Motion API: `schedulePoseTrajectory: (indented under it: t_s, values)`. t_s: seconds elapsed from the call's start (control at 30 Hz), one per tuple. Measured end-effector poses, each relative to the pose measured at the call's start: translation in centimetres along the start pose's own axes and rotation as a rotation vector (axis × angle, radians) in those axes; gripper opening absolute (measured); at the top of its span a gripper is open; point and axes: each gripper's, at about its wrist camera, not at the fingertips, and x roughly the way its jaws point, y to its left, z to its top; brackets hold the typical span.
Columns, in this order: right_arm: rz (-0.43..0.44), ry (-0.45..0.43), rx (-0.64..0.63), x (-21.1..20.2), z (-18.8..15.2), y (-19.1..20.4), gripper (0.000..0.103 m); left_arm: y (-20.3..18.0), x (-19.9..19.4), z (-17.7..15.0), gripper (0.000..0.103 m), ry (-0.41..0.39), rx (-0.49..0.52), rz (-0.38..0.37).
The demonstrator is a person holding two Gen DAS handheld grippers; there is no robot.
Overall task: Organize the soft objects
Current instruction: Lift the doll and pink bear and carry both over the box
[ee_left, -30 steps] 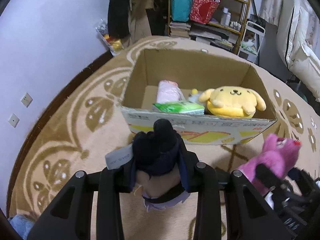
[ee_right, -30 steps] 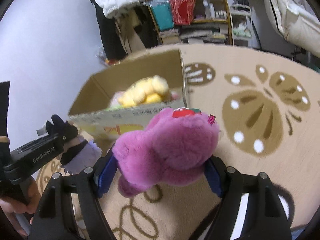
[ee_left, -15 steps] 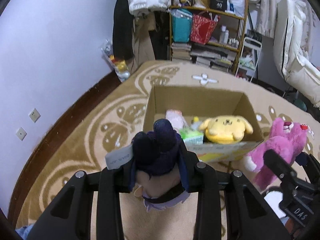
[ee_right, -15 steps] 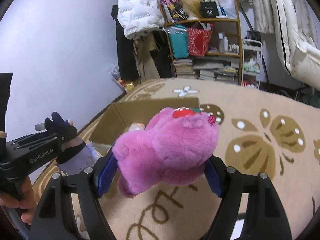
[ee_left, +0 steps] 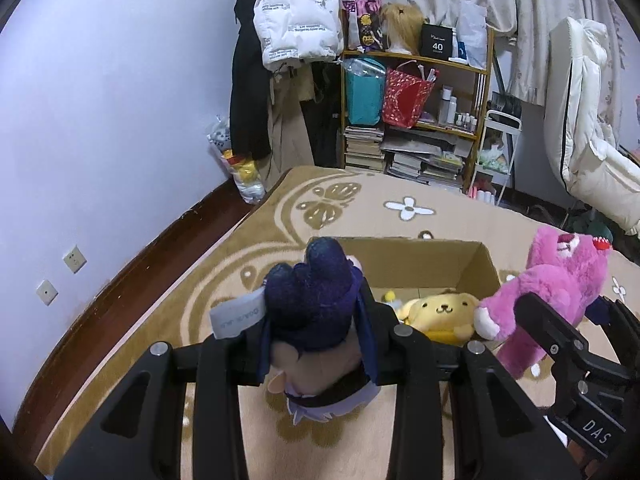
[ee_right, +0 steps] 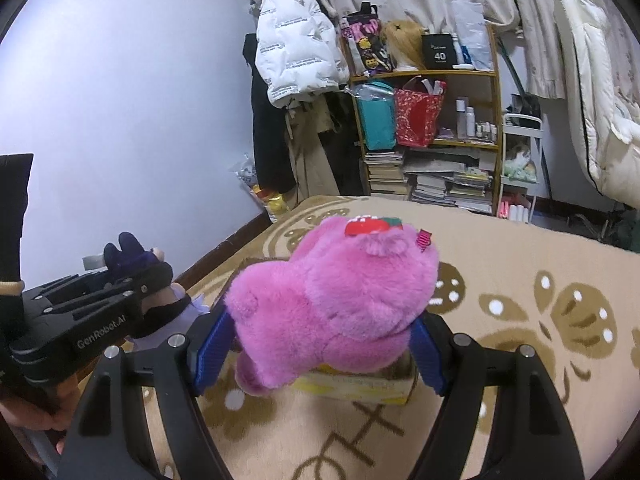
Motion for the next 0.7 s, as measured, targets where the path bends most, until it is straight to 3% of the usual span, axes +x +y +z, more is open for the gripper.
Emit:
schedulePoseTrajectory:
  t_s: [0.23,0.7]
  values:
    - [0.011,0.008,-0.013,2.2,1.3,-0.5,0.082,-0.3,1.8,1.8,0.034,-0.012,0.024,0.008]
    - [0.004,-0.003,-0.018,4.7,0.2,-1.1,0.083,-0.5,6.3,3.2,0.034,0.019,0.074,0.049]
